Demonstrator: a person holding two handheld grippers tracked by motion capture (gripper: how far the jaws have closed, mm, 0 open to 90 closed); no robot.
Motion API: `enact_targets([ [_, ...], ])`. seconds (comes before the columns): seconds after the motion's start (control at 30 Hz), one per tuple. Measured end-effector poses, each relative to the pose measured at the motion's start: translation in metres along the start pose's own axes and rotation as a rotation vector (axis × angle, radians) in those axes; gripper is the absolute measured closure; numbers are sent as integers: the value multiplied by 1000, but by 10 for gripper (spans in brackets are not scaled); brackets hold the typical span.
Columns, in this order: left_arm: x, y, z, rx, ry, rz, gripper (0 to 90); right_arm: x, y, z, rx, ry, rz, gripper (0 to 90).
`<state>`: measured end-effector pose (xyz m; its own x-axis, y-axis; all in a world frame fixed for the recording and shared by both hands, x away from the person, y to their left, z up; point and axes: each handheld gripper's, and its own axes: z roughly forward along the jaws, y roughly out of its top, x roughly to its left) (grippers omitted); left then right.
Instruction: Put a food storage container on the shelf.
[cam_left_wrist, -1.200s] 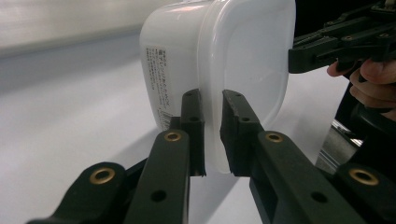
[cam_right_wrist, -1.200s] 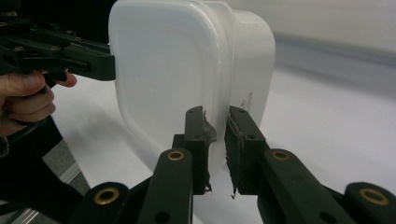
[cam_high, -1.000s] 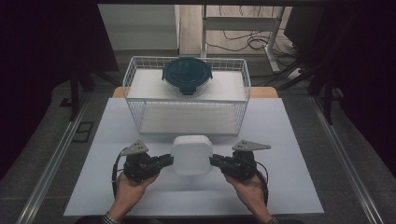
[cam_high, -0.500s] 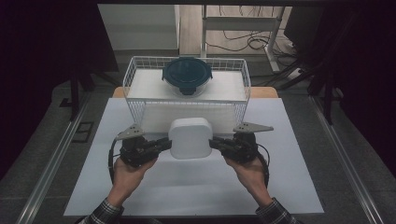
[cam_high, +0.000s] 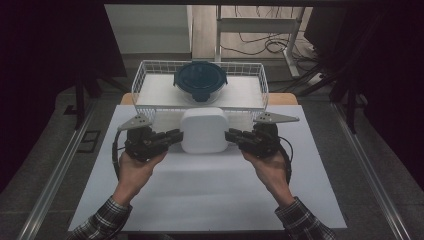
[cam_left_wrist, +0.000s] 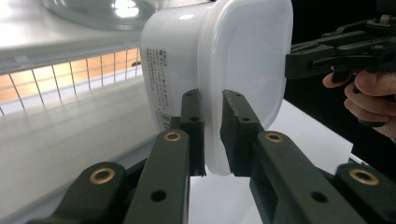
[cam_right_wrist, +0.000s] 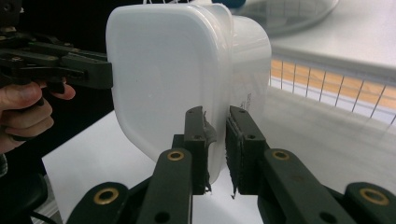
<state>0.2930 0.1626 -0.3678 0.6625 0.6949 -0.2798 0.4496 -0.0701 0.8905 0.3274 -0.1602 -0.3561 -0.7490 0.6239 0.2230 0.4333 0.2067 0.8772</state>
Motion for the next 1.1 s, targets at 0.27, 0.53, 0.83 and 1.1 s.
enact_targets([
  [0.27, 2, 27, -8, -22, 14, 13, 799, 2, 29, -2, -24, -2, -10, 784],
  [0.53, 5, 59, -17, -34, 18, 25, 799, 5, 60, -3, -43, -9, -14, 782],
  [0.83, 14, 101, -22, -45, 13, 32, 798, 3, 97, -4, -75, -19, -2, 782],
  [1.1, 31, 132, -16, -45, -2, 1, 797, -3, 134, 1, -91, -47, 6, 780],
])
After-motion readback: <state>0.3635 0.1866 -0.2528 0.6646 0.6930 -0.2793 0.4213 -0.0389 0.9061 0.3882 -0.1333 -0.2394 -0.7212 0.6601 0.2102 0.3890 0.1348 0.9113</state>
